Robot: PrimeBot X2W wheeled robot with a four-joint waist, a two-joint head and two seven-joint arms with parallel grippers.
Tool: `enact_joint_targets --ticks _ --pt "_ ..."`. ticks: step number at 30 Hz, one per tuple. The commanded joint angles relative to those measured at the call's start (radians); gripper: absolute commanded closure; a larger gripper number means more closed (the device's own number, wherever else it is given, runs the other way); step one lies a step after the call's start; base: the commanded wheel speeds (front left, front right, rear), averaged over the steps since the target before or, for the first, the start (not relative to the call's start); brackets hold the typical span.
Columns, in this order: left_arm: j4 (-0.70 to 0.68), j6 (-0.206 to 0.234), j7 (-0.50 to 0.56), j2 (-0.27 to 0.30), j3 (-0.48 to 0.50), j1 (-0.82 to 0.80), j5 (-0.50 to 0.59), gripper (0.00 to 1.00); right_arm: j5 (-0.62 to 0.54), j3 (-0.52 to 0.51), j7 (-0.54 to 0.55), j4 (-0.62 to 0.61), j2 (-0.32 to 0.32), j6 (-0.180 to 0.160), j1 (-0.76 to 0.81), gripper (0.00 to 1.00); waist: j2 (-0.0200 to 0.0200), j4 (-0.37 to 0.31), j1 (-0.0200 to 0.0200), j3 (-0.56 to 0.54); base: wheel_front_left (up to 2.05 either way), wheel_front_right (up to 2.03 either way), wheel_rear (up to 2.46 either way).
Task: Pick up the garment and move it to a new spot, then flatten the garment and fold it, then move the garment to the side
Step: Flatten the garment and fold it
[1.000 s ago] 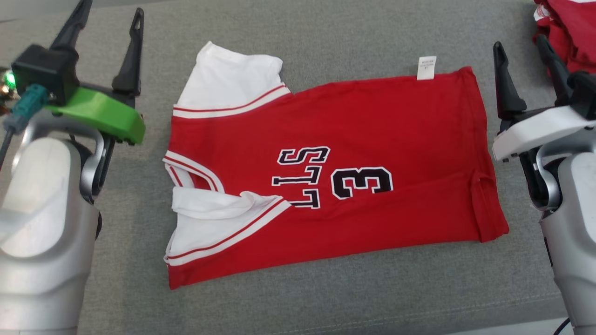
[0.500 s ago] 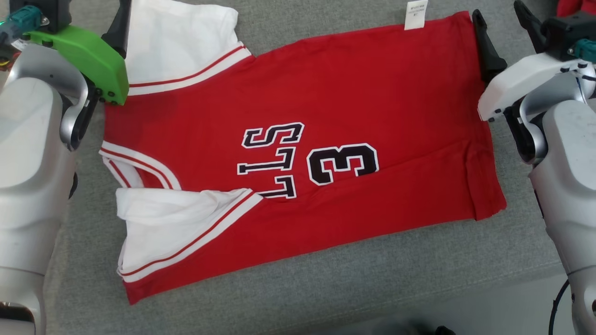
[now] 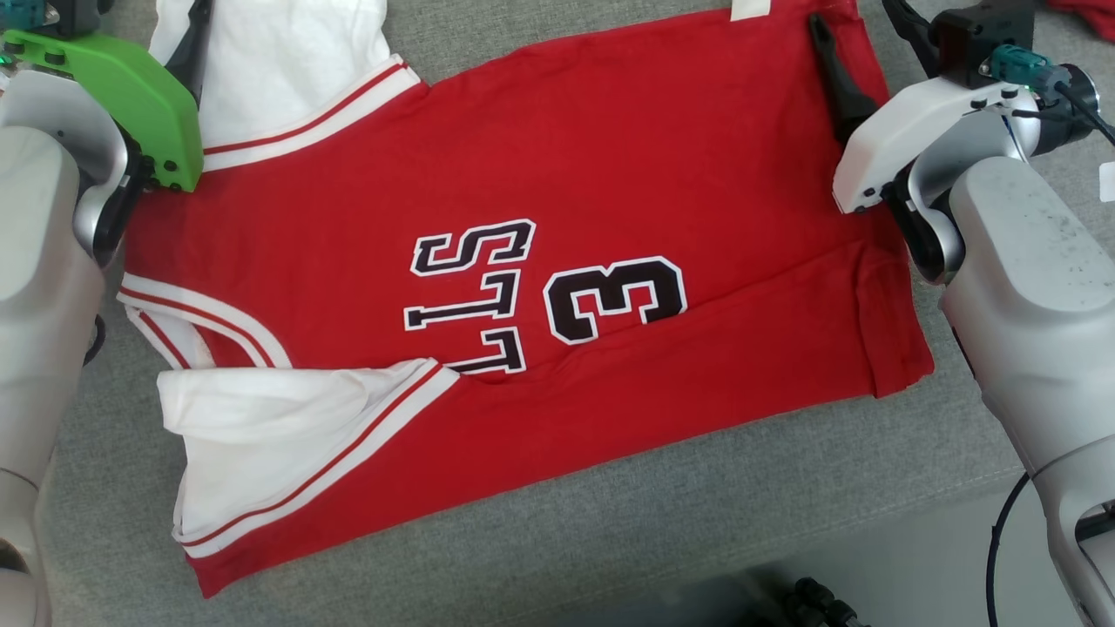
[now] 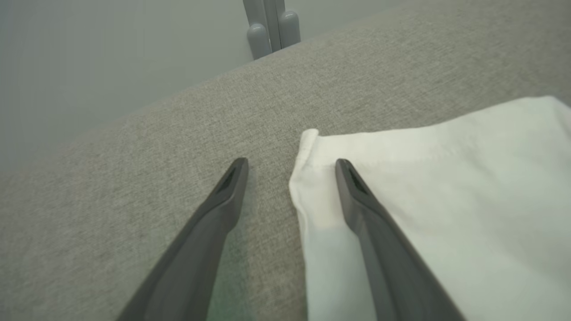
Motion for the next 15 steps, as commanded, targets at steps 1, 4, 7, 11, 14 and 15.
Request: enact_joint_targets --ticks 1,4,7,11,14,15 --pt "0.018 -0.003 0.003 0.010 -0.018 -0.018 -0.013 0.00 0.015 0.015 -0.011 0.014 0.005 -0.002 -0.017 0.00 -0.0001 -0.006 -0.0001 0.004 0.00 0.00 0.00" --pt "0.044 -0.003 -0.009 0.003 -0.034 -0.040 -0.046 0.00 0.030 0.042 -0.021 0.036 0.006 -0.002 -0.036 0.00 -0.0001 -0.012 -0.0001 0.008 0.00 0.00 0.00" --pt "0.064 -0.003 -0.009 -0.013 -0.064 -0.054 -0.073 0.00 0.051 0.070 -0.029 0.054 0.007 -0.002 -0.049 0.00 -0.0001 -0.016 -0.0001 0.010 0.00 0.00 0.00" --pt "0.073 -0.003 0.006 -0.023 -0.107 -0.055 -0.125 0.59 0.084 0.102 -0.038 0.070 0.000 -0.002 -0.056 0.72 -0.0001 -0.015 -0.0001 0.007 0.00 0.00 0.00" --pt "0.078 -0.003 -0.007 -0.014 -0.134 -0.057 -0.156 1.00 0.102 0.119 -0.053 0.075 -0.009 -0.002 -0.064 1.00 -0.0001 -0.012 -0.0001 0.002 0.00 0.00 0.00" --pt "0.077 -0.002 -0.018 -0.009 -0.139 -0.060 -0.161 1.00 0.107 0.124 -0.056 0.077 -0.010 -0.002 -0.067 1.00 -0.0001 -0.010 -0.0001 0.000 0.00 0.00 0.00"
